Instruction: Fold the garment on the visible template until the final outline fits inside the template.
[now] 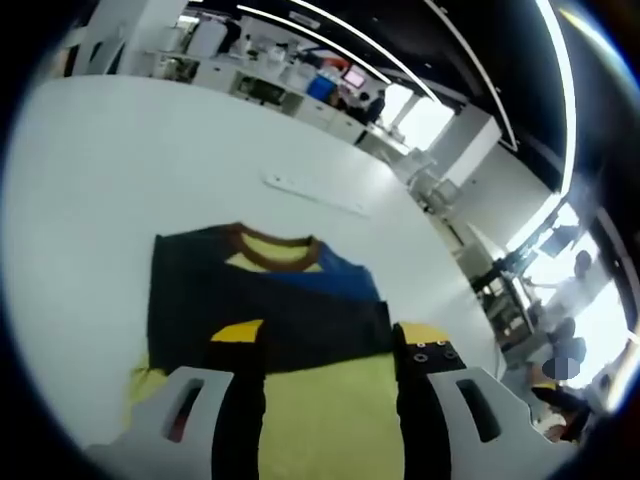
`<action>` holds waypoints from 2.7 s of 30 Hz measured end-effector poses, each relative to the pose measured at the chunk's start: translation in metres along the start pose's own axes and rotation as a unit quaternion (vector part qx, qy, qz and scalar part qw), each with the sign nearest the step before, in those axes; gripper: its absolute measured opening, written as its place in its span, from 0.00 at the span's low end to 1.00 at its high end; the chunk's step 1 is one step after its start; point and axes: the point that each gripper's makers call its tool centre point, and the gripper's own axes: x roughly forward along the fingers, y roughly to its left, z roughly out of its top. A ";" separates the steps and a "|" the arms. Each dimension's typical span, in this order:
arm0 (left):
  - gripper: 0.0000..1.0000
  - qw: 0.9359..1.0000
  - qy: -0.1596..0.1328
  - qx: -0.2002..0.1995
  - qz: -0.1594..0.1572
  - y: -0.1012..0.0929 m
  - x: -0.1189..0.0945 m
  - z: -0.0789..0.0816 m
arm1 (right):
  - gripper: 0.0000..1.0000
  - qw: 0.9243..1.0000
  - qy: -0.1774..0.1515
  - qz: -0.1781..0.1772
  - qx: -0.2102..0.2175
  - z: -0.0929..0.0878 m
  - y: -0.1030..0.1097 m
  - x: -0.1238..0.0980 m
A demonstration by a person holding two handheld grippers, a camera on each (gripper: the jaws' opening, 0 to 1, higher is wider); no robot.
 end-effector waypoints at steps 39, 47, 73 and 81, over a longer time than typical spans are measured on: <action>1.00 0.996 -0.034 0.086 -0.020 0.024 -0.122 0.002 | 0.99 0.999 0.025 0.020 -0.016 0.008 0.001 0.038; 0.99 0.993 -0.016 0.114 -0.012 0.035 -0.137 -0.025 | 0.99 0.999 0.034 0.025 -0.023 0.009 0.001 0.043; 0.99 0.995 -0.008 0.100 0.028 0.064 -0.197 -0.084 | 0.99 0.998 0.058 0.022 -0.014 -0.010 -0.006 0.033; 0.99 0.994 -0.006 0.098 0.038 0.070 -0.205 -0.088 | 0.99 0.998 0.062 0.018 -0.010 -0.016 -0.008 0.030</action>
